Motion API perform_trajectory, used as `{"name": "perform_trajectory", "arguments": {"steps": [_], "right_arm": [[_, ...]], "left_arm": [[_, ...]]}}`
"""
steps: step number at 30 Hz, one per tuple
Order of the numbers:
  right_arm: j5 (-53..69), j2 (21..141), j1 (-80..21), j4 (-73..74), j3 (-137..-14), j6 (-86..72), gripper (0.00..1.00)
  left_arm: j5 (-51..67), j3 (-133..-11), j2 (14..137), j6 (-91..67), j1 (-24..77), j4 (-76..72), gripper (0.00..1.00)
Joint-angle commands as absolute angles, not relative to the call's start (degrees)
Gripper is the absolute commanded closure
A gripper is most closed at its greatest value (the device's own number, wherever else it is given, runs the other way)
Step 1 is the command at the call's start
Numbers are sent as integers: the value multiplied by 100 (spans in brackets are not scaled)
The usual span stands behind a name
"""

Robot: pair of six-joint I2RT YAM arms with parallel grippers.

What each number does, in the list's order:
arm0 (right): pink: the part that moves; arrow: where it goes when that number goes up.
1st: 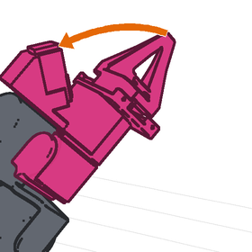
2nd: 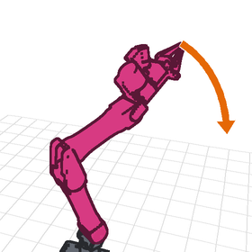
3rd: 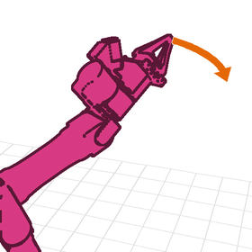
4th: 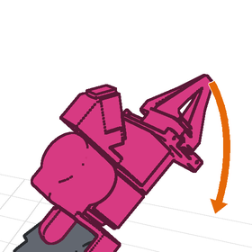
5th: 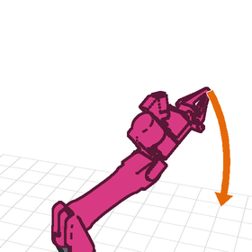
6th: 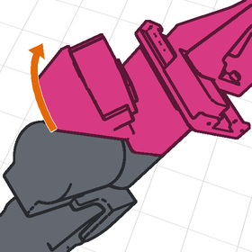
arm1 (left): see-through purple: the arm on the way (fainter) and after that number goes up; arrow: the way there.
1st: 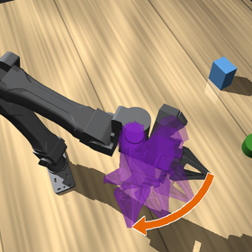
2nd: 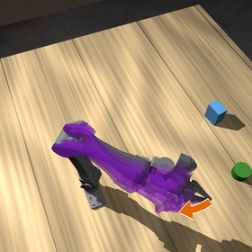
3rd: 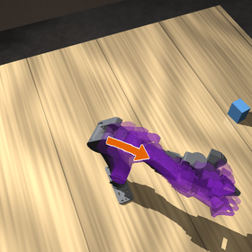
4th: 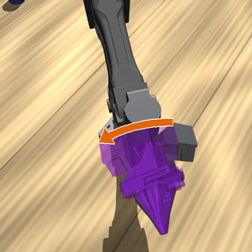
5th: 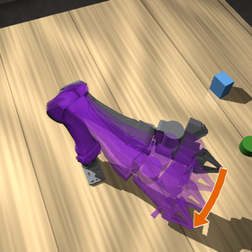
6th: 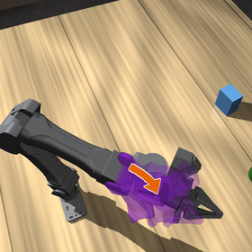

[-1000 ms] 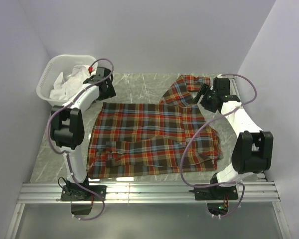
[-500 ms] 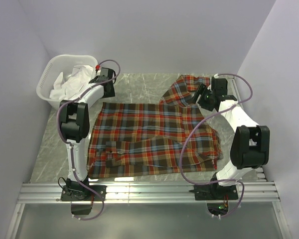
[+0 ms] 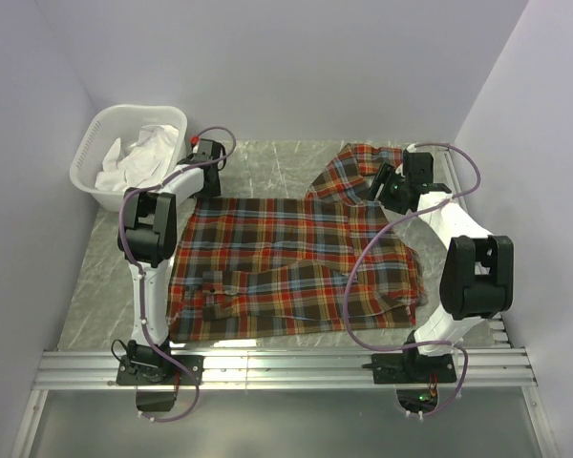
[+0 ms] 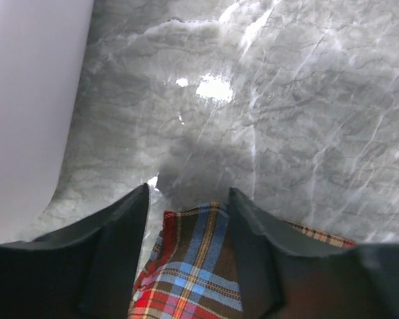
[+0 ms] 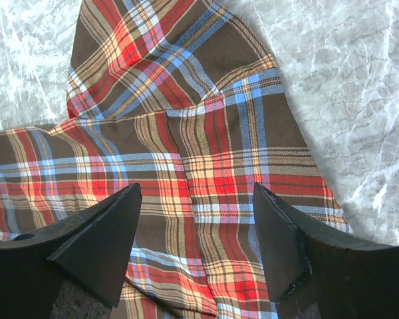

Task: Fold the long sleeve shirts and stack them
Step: Fold the shirt

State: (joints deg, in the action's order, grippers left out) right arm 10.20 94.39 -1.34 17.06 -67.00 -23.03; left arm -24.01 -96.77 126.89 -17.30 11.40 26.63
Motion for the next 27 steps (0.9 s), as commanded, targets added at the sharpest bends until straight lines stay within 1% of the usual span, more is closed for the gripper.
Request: {"name": "perform_trajectory", "arguments": {"steps": [1, 2, 7, 8, 10, 11, 12, 15, 16, 18, 27], "right_arm": [[976, 9492, -132, 1441, -6645, -2197, 25], [967, 9510, -123, 1433, -6636, -2189, 26], [932, 9536, -123, 1292, -6653, -2110, 26], [906, 9571, -123, 1257, -6671, -2083, 26], [870, 9624, -123, 1239, -6741, -2048, 27], [853, 9685, -132, 1231, -6776, -2013, 27], [826, 9720, -141, 1230, -6811, -2004, 27], [791, 9861, -132, 1213, -6934, -2004, 28], [765, 9914, -141, 1222, -7013, -2013, 28], [738, 10107, -141, 1274, -7145, -2021, 28], [273, 11100, -132, 1896, -8199, -2118, 32]], "left_arm": [[-2206, -9659, 12814, -1775, 1143, 2672, 45], [-2180, -9659, 12832, -1775, 1134, 2698, 49], [-2022, -9458, 12797, -1872, 1108, 2681, 57], [-1995, -9370, 12779, -1881, 1090, 2646, 62], [-1934, -9308, 12762, -1889, 1072, 2637, 67], [-1925, -9247, 12744, -1890, 1055, 2619, 76], [-1916, -9203, 12701, -1890, 1055, 2593, 81], [-1951, -9088, 12586, -1881, 1046, 2505, 94], [-1969, -9070, 12560, -1855, 1046, 2479, 96], [-2004, -9062, 12525, -1837, 1028, 2487, 100], [-2048, -8982, 12358, -1828, 1028, 2452, 99]]}}
